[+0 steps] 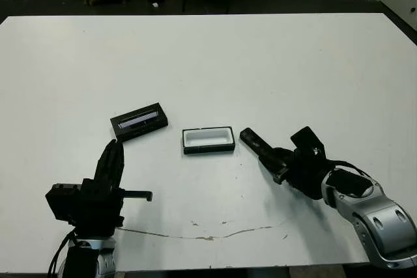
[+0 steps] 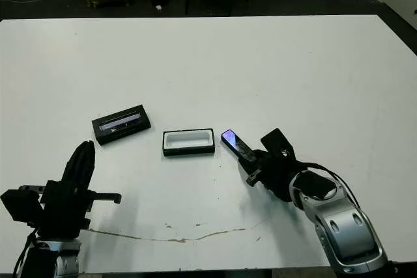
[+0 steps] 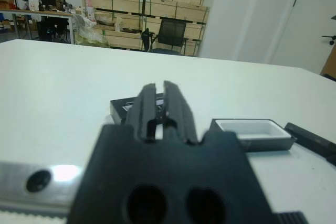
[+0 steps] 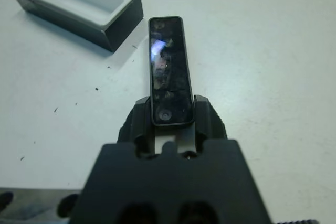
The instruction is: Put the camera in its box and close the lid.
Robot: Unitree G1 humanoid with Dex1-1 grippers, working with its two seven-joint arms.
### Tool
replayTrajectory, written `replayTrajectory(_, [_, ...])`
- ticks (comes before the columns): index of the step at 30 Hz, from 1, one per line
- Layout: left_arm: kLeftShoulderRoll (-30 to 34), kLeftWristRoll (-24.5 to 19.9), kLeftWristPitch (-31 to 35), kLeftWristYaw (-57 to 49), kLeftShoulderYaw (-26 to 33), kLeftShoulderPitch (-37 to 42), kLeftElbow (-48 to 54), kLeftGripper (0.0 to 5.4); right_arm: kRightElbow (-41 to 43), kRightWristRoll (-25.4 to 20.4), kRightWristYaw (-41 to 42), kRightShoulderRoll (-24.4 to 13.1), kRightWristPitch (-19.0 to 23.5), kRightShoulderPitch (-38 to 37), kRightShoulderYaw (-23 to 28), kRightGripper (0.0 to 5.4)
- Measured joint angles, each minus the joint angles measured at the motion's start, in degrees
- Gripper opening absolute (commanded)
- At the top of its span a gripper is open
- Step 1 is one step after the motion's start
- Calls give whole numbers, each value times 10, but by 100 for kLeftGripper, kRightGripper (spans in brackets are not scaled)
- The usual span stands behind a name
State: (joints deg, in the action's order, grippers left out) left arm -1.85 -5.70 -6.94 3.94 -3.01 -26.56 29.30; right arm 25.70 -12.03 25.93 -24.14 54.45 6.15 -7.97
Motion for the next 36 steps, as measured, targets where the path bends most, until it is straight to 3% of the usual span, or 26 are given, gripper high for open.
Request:
replayTrajectory(6, [0, -2, 0, 1, 1, 0, 0, 0, 4, -11, -2, -4, 20, 10, -2, 37])
replayTrajectory(13, [0, -3, 11, 1, 0, 0, 4, 0, -28, -33, 29, -13, -47, -2, 17, 37])
replayTrajectory(16, [0, -2, 19, 1, 0, 0, 8, 0, -36, -44, 32, -12, -52, 2, 26, 35])
replayTrajectory(20, [0, -2, 19, 1, -1, 0, 8, 0, -67, -44, 61, -31, -79, 42, 34, 32])
replayTrajectory(24, [0, -10, 23, 2, -2, 0, 8, 0, -104, -57, 87, -45, -89, 127, 59, 31])
replayTrajectory(30, [0, -10, 29, 1, -6, -1, 9, 0, -243, -56, 197, -61, -214, 258, 50, 31])
replayTrajectory(36, [0, -10, 26, 0, -8, -2, 9, 0, -389, -37, 291, -50, -298, 381, 9, 31])
